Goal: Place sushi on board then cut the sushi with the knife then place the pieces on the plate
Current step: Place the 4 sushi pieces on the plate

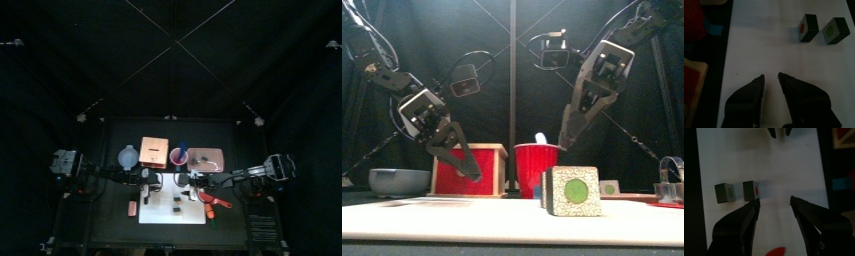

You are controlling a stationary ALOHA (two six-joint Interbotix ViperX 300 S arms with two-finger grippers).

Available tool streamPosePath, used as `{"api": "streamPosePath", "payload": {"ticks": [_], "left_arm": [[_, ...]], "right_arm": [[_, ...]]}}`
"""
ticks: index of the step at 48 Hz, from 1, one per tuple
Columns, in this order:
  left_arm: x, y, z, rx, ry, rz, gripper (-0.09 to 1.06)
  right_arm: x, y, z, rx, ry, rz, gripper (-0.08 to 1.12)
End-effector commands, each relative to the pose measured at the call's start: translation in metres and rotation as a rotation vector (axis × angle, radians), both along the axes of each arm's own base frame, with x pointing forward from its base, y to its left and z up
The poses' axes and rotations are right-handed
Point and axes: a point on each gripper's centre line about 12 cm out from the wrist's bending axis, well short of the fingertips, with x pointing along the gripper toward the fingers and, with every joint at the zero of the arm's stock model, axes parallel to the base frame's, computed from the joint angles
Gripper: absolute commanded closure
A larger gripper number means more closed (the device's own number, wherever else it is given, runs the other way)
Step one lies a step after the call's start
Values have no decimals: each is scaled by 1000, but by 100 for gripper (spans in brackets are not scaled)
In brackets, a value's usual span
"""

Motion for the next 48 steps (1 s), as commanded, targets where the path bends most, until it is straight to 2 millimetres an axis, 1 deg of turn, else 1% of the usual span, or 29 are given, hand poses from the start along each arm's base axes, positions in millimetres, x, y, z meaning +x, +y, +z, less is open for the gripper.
{"api": "streamPosePath", "payload": {"ticks": [1,6,14,19,31,39,43,46,48], "left_arm": [[6,1,9,-3,-32,5,25],[5,1,8,-3,-28,5,26],[5,2,8,-2,-28,6,26],[5,3,8,0,-28,8,26],[4,3,6,0,-21,10,26],[5,3,7,-1,-23,11,26],[4,3,6,-1,-23,11,26],[5,3,6,-2,-23,12,26],[5,3,6,0,-21,10,25]], "right_arm": [[15,8,9,12,-34,11,18],[23,18,1,18,-17,29,18],[32,30,-5,33,-3,45,18],[35,35,-10,40,8,49,18],[41,37,-27,33,45,53,19],[41,36,-39,17,81,59,25],[43,36,-41,21,86,55,32],[43,35,-38,29,80,45,41],[43,34,-35,38,75,37,44]]}}
